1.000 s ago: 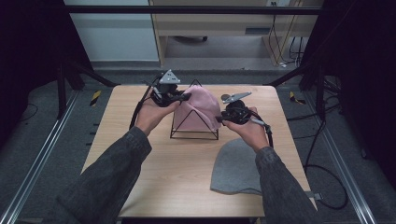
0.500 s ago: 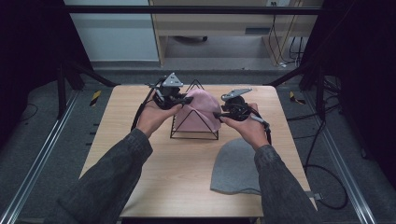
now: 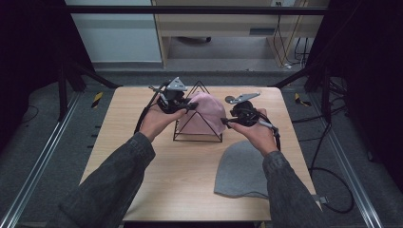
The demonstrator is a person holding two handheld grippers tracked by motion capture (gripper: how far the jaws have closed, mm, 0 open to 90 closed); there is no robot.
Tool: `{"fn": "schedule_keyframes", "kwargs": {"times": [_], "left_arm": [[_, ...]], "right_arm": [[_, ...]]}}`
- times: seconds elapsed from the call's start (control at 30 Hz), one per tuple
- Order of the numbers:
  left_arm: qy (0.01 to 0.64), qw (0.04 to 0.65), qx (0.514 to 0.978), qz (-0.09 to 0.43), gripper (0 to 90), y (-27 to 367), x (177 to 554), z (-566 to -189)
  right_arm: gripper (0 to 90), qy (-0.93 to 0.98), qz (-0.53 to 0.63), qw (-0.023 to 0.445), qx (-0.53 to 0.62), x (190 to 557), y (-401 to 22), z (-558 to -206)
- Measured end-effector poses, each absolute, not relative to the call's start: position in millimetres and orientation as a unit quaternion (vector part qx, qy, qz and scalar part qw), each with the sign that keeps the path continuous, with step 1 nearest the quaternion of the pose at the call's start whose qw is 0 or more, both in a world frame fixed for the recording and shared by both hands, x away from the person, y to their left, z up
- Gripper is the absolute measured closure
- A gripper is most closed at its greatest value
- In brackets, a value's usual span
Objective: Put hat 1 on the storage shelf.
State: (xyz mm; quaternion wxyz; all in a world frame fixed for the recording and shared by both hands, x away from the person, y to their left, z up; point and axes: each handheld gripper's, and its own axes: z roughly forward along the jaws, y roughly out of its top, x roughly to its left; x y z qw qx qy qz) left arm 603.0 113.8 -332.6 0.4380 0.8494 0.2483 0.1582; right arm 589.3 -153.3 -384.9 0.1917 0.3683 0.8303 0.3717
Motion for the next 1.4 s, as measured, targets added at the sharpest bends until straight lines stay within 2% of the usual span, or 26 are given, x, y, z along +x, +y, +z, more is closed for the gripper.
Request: {"fn": "schedule_keyframes", "kwargs": {"times": [0.13,0.4,0.5,0.57,0.67,0.97,1.1,1.23,1.4], "left_arm": [[0.248,0.449,0.847,0.140,69.5,112.7,602.3,-330.7],[0.255,0.416,0.857,0.166,80.5,106.1,600.5,-328.5],[0.252,0.408,0.864,0.152,80.6,104.0,601.2,-331.3],[0.257,0.411,0.859,0.164,79.3,104.8,599.9,-329.8],[0.278,0.441,0.838,0.164,65.5,110.5,598.5,-326.4],[0.268,0.457,0.826,0.192,55.2,128.1,571.6,-311.2],[0.276,0.458,0.820,0.205,45.4,146.2,553.4,-313.9],[0.290,0.447,0.820,0.207,31.1,166.1,536.1,-326.8],[0.315,0.422,0.826,0.200,18.5,195.5,511.9,-360.6]], "right_arm": [[44.3,0.826,0.369,0.198,0.377,584.3,-163.6,-384.8],[44.7,0.817,0.371,0.206,0.390,576.1,-183.0,-382.2],[44.8,0.817,0.367,0.205,0.394,573.8,-187.6,-384.3],[44.7,0.816,0.367,0.205,0.397,572.2,-190.5,-386.0],[43.6,0.815,0.364,0.204,0.403,568.9,-196.8,-388.9],[38.0,0.807,0.349,0.211,0.427,552.9,-223.7,-395.4],[31.7,0.806,0.337,0.206,0.440,544.5,-236.4,-404.2],[27.6,0.804,0.332,0.186,0.456,538.1,-246.1,-420.7],[35.3,0.810,0.309,0.171,0.469,537.4,-253.9,-449.3]]}}
